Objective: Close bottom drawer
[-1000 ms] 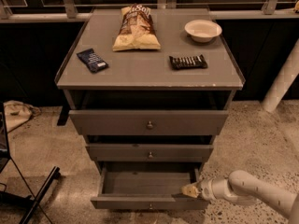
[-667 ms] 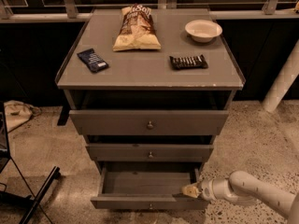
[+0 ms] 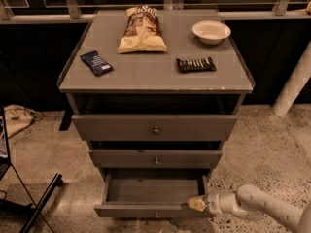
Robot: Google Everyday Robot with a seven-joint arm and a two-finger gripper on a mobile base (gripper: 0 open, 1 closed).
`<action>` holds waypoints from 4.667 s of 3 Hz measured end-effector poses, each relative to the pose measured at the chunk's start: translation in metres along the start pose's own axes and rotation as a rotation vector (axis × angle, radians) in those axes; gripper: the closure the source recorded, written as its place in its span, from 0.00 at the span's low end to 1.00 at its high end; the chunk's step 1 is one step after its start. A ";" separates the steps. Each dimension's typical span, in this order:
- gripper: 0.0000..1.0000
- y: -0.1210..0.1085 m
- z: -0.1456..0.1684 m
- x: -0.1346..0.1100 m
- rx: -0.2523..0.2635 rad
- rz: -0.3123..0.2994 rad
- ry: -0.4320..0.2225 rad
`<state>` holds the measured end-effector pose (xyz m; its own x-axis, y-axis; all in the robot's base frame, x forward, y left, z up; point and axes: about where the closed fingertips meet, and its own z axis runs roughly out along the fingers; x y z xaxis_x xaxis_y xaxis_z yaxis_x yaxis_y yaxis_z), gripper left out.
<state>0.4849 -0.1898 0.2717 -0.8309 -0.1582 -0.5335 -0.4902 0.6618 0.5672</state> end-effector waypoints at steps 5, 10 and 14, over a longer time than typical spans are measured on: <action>1.00 -0.035 0.045 0.064 -0.032 0.236 -0.017; 1.00 -0.088 0.088 0.044 -0.020 0.193 0.047; 1.00 -0.104 0.103 0.008 -0.066 0.111 0.066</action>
Offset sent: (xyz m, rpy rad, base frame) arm -0.0191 -0.0032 -0.0755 0.1270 0.1317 -0.1472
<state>0.5570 -0.1843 0.1436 -0.8955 -0.1357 -0.4239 -0.4086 0.6283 0.6620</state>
